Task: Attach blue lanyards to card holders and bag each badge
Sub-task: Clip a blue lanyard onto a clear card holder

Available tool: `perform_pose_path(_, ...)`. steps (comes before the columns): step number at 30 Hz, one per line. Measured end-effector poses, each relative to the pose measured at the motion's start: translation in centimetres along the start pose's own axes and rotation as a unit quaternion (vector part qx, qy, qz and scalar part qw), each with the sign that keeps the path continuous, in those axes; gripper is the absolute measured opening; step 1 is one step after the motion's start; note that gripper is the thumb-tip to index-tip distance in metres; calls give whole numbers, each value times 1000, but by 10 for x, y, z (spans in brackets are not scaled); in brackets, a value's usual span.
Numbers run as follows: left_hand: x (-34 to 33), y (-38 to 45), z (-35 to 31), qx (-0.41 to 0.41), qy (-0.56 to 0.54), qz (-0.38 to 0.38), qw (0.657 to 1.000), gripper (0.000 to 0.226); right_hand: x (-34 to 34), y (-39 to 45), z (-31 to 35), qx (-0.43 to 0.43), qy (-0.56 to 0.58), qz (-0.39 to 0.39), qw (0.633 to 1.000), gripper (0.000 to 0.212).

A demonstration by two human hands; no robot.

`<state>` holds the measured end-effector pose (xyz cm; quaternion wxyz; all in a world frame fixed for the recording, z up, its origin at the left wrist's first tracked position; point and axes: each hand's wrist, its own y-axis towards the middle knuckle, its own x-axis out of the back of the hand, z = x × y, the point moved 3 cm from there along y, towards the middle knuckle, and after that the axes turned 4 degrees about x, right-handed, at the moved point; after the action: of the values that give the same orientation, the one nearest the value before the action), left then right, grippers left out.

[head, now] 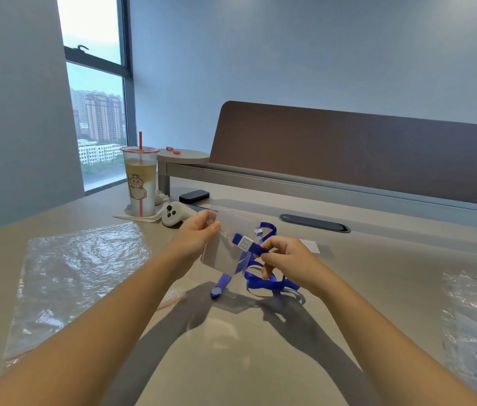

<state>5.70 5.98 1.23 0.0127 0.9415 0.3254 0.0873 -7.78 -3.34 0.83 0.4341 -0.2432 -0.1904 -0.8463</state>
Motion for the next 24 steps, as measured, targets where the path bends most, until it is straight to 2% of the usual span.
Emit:
perform_pose_path(5, 12, 0, -3, -21, -5, -31, 999, 7, 6, -4, 2, 17, 36, -5, 999, 18)
perform_pose_path(7, 14, -2, -4, -28, 6, -20, 999, 17, 6, -3, 0, 10, 45, -2, 999, 19)
perform_pose_path(10, 14, -5, -3, -25, 13, 18, 999, 22, 4, -1, -2, 2, 56, 8, 998, 25)
perform_pose_path(14, 8, -9, -1, -2, 43, 72, 996, 21, 2, 2, -1, 8, 43, -8, 999, 10)
perform_pose_path(18, 0, -13, -1, 13, 88, 122, 989, 22, 3, 4, -4, 3, 45, -17, 999, 16)
perform_pose_path(24, -11, -15, -2, 24, 137, 193, 971, 31, 0, 4, -3, 3, 79, 36, 996, 21)
